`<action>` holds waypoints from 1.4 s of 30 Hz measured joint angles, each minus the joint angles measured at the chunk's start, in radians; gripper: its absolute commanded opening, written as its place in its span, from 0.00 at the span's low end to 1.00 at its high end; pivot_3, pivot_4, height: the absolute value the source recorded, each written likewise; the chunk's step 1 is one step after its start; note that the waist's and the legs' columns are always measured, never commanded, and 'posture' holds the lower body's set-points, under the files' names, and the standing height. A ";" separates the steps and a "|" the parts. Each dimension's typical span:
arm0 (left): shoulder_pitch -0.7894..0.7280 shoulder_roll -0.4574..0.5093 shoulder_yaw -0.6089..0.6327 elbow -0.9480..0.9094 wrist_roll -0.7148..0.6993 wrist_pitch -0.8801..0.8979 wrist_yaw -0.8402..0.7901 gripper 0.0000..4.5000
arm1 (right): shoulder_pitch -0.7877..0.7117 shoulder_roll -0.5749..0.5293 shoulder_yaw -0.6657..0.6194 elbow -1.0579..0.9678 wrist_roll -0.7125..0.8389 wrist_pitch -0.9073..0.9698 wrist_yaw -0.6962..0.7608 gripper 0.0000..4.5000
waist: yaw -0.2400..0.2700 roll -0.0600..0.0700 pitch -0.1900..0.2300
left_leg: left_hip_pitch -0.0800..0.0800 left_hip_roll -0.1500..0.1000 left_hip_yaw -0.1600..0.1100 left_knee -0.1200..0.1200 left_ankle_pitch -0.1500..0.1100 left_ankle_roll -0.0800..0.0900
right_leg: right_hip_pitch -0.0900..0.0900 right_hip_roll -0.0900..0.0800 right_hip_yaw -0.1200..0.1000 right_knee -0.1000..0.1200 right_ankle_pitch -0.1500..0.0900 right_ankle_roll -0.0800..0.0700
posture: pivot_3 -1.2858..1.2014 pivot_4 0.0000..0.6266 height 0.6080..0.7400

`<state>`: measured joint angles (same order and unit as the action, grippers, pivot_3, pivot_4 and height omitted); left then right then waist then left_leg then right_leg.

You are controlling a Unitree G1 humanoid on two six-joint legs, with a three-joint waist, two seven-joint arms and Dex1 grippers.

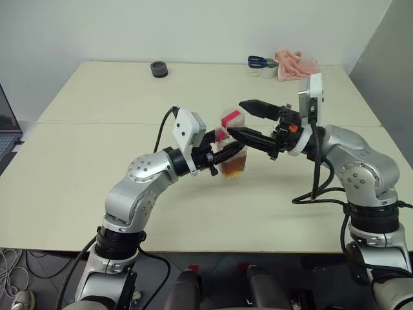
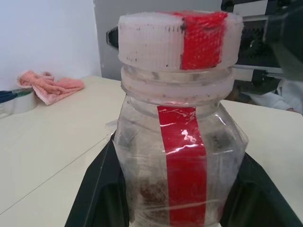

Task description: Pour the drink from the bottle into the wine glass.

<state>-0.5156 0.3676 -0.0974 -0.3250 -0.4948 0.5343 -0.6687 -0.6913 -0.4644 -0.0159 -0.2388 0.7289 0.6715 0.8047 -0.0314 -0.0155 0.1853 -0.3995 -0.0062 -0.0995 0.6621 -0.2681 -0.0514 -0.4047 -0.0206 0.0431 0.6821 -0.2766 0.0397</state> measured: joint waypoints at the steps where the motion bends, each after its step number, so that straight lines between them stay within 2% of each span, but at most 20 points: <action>1: 0.000 0.000 0.000 0.000 0.000 0.000 0.000 0.40 | -0.001 0.000 0.000 0.001 -0.001 -0.001 0.002 1.00 | 0.000 0.000 0.000 | 0.000 0.000 0.000 0.000 0.000 0.000 | 0.000 0.000 0.000 0.000 0.000 0.000 | 0.52 0.24 1.00; 3: 0.000 0.000 0.000 0.000 0.000 0.000 0.000 0.40 | -0.003 0.000 0.000 0.005 -0.002 -0.003 0.004 0.87 | 0.000 0.000 0.000 | 0.000 0.000 0.000 0.000 0.000 0.000 | 0.000 0.000 0.000 0.000 0.000 0.000 | 0.52 0.24 1.00; 9: 0.000 0.000 0.000 0.001 0.004 0.000 0.003 0.40 | -0.009 0.012 0.000 0.006 0.003 -0.009 0.025 0.41 | 0.000 0.000 0.000 | 0.000 0.000 0.000 0.000 0.000 0.000 | 0.000 0.000 0.000 0.000 0.000 0.000 | 0.52 0.24 1.00; 13: 0.000 0.001 -0.001 0.003 0.007 0.002 0.003 0.40 | -0.016 0.009 -0.005 0.007 0.001 -0.012 0.025 0.33 | 0.000 0.000 0.000 | 0.000 0.000 0.000 0.000 0.000 0.000 | 0.000 0.000 0.000 0.000 0.000 0.000 | 0.52 0.24 1.00; 15: 0.000 0.001 -0.001 0.004 0.008 0.002 0.004 0.40 | -0.017 0.009 -0.006 0.007 0.002 -0.015 0.025 0.25 | 0.000 0.000 0.000 | 0.000 0.000 0.000 0.000 0.000 0.000 | 0.000 0.000 0.000 0.000 0.000 0.000 | 0.52 0.24 1.00; 42: 0.000 -0.001 -0.001 0.005 0.008 0.002 0.003 0.40 | -0.022 -0.003 -0.013 0.013 -0.020 -0.037 -0.010 0.25 | 0.000 0.000 0.000 | 0.000 0.000 0.000 0.000 0.000 0.000 | 0.000 0.000 0.000 0.000 0.000 0.000 | 0.52 0.24 1.00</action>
<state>-0.5152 0.3665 -0.0983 -0.3198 -0.4870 0.5358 -0.6660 -0.7137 -0.4673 -0.0294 -0.2257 0.7085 0.6348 0.7943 -0.0314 -0.0155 0.1853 -0.3994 -0.0061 -0.0995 0.6621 -0.2681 -0.0513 -0.4047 -0.0206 0.0431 0.6822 -0.2766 0.0397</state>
